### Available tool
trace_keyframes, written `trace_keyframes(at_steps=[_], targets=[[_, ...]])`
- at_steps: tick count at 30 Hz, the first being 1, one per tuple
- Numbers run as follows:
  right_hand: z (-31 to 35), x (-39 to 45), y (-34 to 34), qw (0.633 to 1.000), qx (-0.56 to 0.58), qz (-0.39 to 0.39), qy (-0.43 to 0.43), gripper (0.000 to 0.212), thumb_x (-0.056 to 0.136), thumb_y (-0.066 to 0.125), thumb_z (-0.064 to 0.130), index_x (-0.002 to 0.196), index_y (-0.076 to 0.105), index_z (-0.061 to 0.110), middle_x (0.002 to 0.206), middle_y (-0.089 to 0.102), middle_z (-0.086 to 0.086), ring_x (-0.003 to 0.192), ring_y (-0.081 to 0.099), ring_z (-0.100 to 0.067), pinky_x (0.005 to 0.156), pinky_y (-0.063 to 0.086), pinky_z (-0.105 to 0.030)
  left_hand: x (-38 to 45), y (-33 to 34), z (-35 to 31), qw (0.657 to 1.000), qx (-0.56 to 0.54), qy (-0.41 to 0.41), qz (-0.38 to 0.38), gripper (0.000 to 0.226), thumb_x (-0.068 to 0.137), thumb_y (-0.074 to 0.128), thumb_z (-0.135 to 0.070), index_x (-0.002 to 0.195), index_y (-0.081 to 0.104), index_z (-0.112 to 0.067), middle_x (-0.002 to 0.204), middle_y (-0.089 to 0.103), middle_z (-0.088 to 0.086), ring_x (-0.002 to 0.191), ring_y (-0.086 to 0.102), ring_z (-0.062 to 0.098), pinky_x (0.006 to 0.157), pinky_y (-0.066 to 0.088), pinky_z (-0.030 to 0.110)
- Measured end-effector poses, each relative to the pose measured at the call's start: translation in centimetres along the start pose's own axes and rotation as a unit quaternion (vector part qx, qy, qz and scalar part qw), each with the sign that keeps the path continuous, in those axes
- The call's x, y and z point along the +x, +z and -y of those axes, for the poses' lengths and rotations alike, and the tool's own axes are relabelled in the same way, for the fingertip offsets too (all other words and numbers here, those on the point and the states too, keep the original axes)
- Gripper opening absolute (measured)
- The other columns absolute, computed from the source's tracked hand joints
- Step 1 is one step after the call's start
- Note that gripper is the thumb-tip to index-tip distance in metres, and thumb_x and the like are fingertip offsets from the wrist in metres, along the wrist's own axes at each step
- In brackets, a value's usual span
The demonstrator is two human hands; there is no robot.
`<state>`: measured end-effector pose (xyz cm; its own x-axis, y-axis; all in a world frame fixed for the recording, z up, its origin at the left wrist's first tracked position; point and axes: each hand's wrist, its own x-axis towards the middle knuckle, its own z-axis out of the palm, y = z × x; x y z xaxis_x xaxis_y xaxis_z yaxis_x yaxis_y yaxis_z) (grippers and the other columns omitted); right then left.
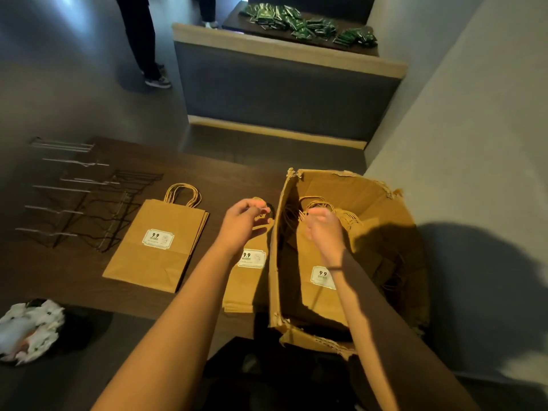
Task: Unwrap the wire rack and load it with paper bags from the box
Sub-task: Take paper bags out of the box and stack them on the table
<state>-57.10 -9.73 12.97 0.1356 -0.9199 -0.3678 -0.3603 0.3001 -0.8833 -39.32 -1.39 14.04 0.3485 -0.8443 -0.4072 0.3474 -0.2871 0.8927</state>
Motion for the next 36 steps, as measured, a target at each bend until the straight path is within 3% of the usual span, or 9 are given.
trace_keyframes(at_steps=[3, 5, 6, 9, 13, 21, 31, 33, 36], targets=[[-4.8, 1.6, -4.3, 0.995, -0.041, -0.072, 0.058, 0.035, 0.098, 0.051, 0.001, 0.132, 0.058, 0.006, 0.13, 0.061, -0.015, 0.106, 0.057, -0.025, 0.079, 0.049, -0.031, -0.8, 1.5, 0.1, 0.999, -0.026, 0.002, 0.036, 0.019, 0.104, 0.054, -0.012, 0.115, 0.069, -0.011, 0.113, 0.073, 0.012, 0.097, 0.072, 0.024, 0.08, 0.058, 0.033], [-7.6, 1.6, -6.4, 0.989, -0.038, -0.104, 0.099, 0.036, 0.103, 0.048, 0.003, 0.138, 0.05, 0.002, 0.135, 0.054, -0.017, 0.113, 0.053, -0.031, 0.09, 0.047, -0.036, -1.1, 2.4, 0.4, 0.997, -0.04, -0.008, 0.063, 0.02, 0.105, 0.052, -0.011, 0.118, 0.067, -0.009, 0.116, 0.073, 0.013, 0.098, 0.072, 0.025, 0.086, 0.058, 0.037], [-9.1, 1.7, -7.0, 0.987, -0.04, -0.103, 0.119, 0.039, 0.104, 0.048, 0.004, 0.142, 0.044, 0.001, 0.137, 0.05, -0.017, 0.117, 0.052, -0.034, 0.092, 0.049, -0.04, -1.3, 2.7, 0.6, 0.996, -0.044, -0.014, 0.078, 0.02, 0.106, 0.051, -0.012, 0.119, 0.066, -0.01, 0.117, 0.073, 0.013, 0.1, 0.072, 0.025, 0.09, 0.058, 0.039], [-12.2, 1.1, -7.0, 0.972, -0.144, -0.056, 0.178, 0.061, 0.098, 0.061, 0.007, 0.15, 0.031, 0.007, 0.141, 0.04, -0.017, 0.117, 0.053, -0.033, 0.075, 0.051, -0.033, -1.7, 3.7, 1.8, 0.991, -0.042, -0.038, 0.118, 0.02, 0.106, 0.052, -0.013, 0.12, 0.066, -0.012, 0.123, 0.072, 0.013, 0.106, 0.07, 0.025, 0.098, 0.054, 0.044], [-14.4, 1.2, -5.7, 0.962, -0.204, -0.051, 0.173, 0.087, 0.086, 0.074, 0.014, 0.154, 0.021, 0.024, 0.149, 0.028, -0.013, 0.124, 0.052, -0.035, 0.092, 0.054, -0.038, -2.4, 4.7, 3.3, 0.988, -0.03, -0.058, 0.137, 0.02, 0.105, 0.054, -0.013, 0.119, 0.067, -0.012, 0.131, 0.068, 0.015, 0.112, 0.067, 0.025, 0.098, 0.054, 0.041], [-13.3, 0.9, -3.3, 0.958, -0.177, -0.051, 0.221, 0.095, 0.079, 0.086, 0.02, 0.152, 0.027, 0.01, 0.152, 0.043, -0.017, 0.138, 0.045, -0.037, 0.109, 0.044, -0.04, -3.4, 3.8, 3.6, 0.988, -0.049, -0.069, 0.129, 0.029, 0.106, 0.051, -0.011, 0.133, 0.059, -0.003, 0.134, 0.065, 0.019, 0.111, 0.066, 0.027, 0.106, 0.05, 0.049], [-13.1, 0.3, -1.4, 0.973, -0.143, -0.028, 0.182, 0.08, 0.082, 0.083, 0.021, 0.146, 0.038, 0.01, 0.145, 0.05, -0.014, 0.132, 0.05, -0.035, 0.097, 0.046, -0.036, -4.5, 2.8, 3.2, 0.987, -0.07, -0.082, 0.12, 0.03, 0.106, 0.05, -0.012, 0.134, 0.059, -0.005, 0.131, 0.068, 0.015, 0.107, 0.07, 0.024, 0.094, 0.057, 0.04], [-12.9, 0.2, -1.4, 0.971, -0.177, -0.013, 0.159, 0.063, 0.085, 0.081, 0.026, 0.138, 0.05, 0.014, 0.135, 0.058, -0.009, 0.126, 0.054, -0.032, 0.092, 0.044, -0.032, -4.6, 2.7, 3.1, 0.986, -0.079, -0.084, 0.124, 0.031, 0.106, 0.051, -0.013, 0.135, 0.059, -0.005, 0.131, 0.069, 0.015, 0.107, 0.069, 0.024, 0.093, 0.058, 0.039], [-13.0, -0.2, -1.2, 0.947, -0.314, -0.003, 0.075, 0.025, 0.085, 0.074, 0.043, 0.101, 0.069, 0.024, 0.1, 0.069, 0.003, 0.105, 0.059, -0.029, 0.084, 0.046, -0.036, -4.6, 2.7, 3.0, 0.984, -0.084, -0.087, 0.128, 0.031, 0.106, 0.052, -0.014, 0.134, 0.059, -0.007, 0.13, 0.069, 0.015, 0.107, 0.069, 0.024, 0.093, 0.058, 0.039]])
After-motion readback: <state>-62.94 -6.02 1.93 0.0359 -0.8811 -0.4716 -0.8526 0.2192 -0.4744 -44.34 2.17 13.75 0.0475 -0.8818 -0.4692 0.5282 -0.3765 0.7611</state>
